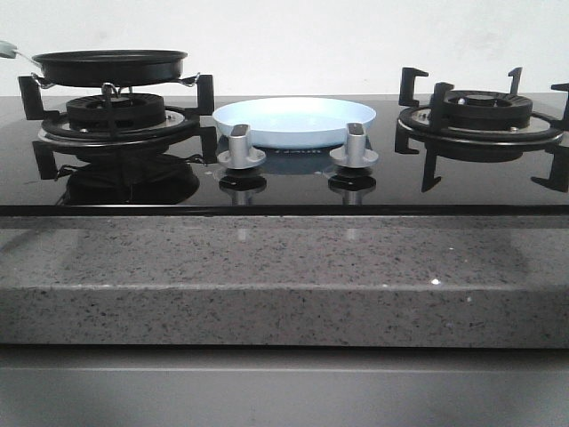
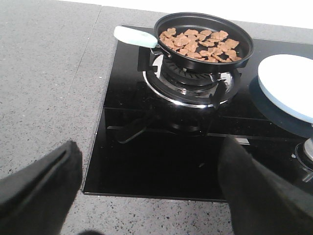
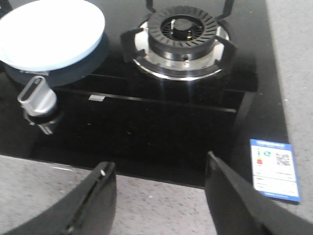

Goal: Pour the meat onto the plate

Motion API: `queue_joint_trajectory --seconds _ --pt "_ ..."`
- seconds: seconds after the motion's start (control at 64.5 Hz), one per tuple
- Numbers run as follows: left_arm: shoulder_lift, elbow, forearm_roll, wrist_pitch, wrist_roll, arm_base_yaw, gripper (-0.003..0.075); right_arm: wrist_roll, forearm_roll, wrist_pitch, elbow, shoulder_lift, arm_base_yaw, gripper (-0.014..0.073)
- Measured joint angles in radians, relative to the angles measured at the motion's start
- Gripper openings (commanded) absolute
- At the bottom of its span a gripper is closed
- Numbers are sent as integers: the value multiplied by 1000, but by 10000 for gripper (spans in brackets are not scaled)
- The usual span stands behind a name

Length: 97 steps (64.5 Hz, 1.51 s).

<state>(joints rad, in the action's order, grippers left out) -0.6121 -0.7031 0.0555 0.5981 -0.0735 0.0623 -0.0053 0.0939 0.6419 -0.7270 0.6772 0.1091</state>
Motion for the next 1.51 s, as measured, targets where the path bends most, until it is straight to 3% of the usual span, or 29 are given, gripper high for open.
queue_joint_trajectory --seconds 0.248,0.574,0.993,1.505 --pt "0 0 0 0 0 0 566 -120 119 133 -212 221 2 435" --pt "0 0 0 0 0 0 566 -185 189 155 -502 584 106 435" --pt "0 0 0 0 0 0 566 -166 135 334 -934 1026 136 435" --pt "0 0 0 0 0 0 566 -100 34 499 -1336 1360 139 435"
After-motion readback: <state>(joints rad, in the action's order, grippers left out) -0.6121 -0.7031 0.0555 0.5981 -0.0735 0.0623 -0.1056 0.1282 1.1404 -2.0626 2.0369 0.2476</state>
